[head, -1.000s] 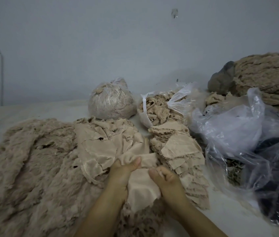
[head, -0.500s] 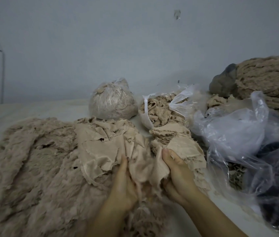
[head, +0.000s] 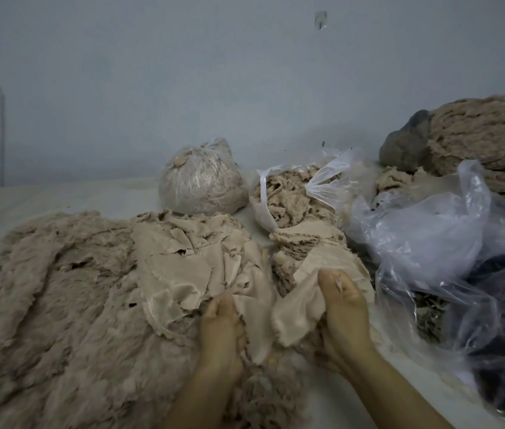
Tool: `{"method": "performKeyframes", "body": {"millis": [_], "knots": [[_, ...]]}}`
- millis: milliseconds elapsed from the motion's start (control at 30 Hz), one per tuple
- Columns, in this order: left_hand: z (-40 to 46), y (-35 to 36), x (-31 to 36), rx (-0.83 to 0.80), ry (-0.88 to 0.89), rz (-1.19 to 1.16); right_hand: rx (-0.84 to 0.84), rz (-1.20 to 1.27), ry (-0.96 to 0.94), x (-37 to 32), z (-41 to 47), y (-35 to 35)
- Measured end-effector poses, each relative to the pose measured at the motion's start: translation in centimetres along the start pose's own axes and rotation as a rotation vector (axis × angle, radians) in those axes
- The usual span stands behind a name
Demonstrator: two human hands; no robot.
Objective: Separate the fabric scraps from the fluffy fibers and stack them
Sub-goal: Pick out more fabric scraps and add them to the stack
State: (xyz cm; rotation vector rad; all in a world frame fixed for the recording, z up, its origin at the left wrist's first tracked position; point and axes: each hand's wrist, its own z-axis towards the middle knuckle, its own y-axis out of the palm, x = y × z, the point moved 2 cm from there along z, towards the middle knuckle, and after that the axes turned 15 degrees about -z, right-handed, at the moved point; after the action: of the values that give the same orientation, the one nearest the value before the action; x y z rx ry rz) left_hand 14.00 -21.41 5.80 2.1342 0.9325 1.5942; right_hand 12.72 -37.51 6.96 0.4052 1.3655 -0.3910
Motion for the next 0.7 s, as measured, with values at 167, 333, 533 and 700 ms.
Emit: {"method": "performKeyframes", "body": {"millis": [167,333,533,700], "knots": [[0.2,-0.9,0.1,-0.051,-0.081,0.023,-0.14,-0.214,-0.07,-3.0,6.0,-0.6],[0.1,-0.9,0.5,-0.051,-0.024,0.057,-0.177,-0.372,0.013,-3.4,10.1,-1.9],[0.0,-1.0,0.7,-0.06,-0.073,-0.087,0.047,-1.138,-0.145,-2.3,9.5,-4.6],[-0.2,-0.1,0.2,-0.16,-0.175,-0.357,-0.372,-0.779,0.02,-1.0,2.6,-0.7]]}}
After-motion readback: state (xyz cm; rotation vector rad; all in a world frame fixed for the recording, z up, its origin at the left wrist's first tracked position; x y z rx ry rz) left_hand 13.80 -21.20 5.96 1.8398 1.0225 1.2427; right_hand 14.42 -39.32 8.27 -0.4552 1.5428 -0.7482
